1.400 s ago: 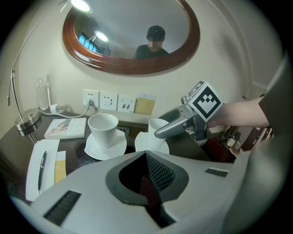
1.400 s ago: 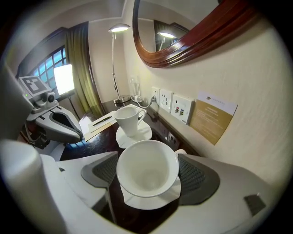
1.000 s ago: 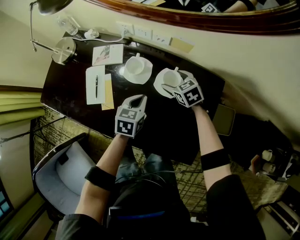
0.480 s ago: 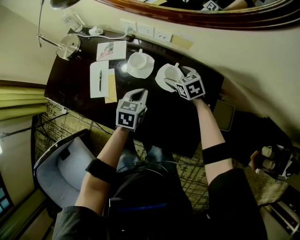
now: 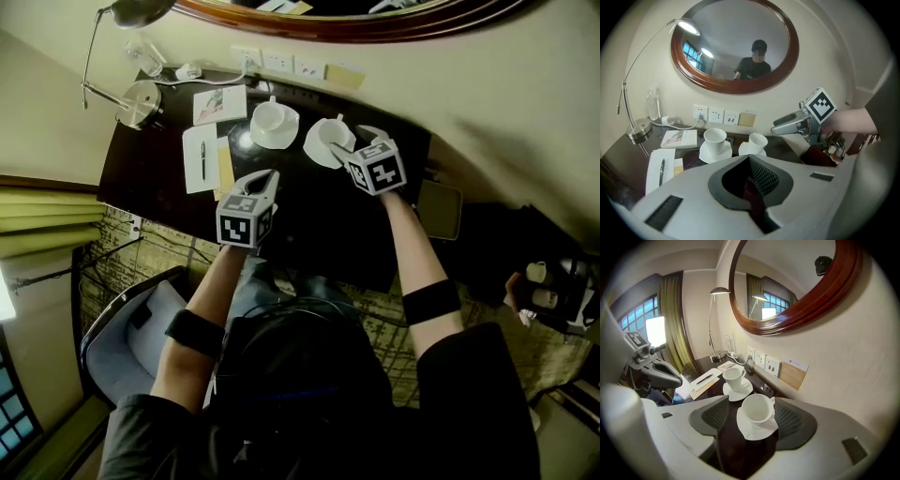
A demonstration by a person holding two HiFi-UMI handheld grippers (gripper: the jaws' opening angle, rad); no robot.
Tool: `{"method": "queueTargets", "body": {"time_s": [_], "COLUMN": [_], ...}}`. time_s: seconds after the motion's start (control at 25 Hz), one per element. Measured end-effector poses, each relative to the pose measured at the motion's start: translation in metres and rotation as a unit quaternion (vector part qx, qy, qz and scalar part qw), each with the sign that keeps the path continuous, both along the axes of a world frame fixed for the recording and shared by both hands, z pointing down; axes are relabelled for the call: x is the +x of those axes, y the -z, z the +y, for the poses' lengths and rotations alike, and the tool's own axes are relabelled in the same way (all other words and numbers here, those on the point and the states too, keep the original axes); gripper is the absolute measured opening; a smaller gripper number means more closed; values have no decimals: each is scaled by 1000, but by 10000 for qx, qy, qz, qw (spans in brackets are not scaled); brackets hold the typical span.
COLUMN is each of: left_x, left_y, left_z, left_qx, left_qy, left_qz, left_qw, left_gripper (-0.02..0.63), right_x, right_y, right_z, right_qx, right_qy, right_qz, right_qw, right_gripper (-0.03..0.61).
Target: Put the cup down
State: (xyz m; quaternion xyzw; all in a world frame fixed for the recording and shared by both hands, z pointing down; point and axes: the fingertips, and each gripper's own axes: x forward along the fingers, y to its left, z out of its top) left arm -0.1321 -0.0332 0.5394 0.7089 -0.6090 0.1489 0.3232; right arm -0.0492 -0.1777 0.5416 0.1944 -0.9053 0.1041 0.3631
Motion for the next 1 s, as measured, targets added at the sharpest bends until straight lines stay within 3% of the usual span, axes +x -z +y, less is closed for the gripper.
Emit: {"method": "queueTargets", "body": {"time_s": [0.56, 0.72, 1.0], "left_x": [-3, -4, -9], "left_y": [22, 29, 35], "left_z": [25, 26, 32], "left_qx": [156, 267, 191], "left_qy": [-330, -438, -611], "left_qz": [-27, -23, -12], "left_qw": [9993, 9987, 9979], "left_gripper": [0, 0, 0], "right_x": [58, 79, 118], "right_y": [47, 51, 53], "right_z": [51, 63, 81], "right_qx": [-63, -169, -81], "right_qy": [-831, -1314, -2000], "right_qz": [-496, -807, -995], "right_qw": [9953, 9879, 9747], "right_gripper": [110, 40, 0]}}
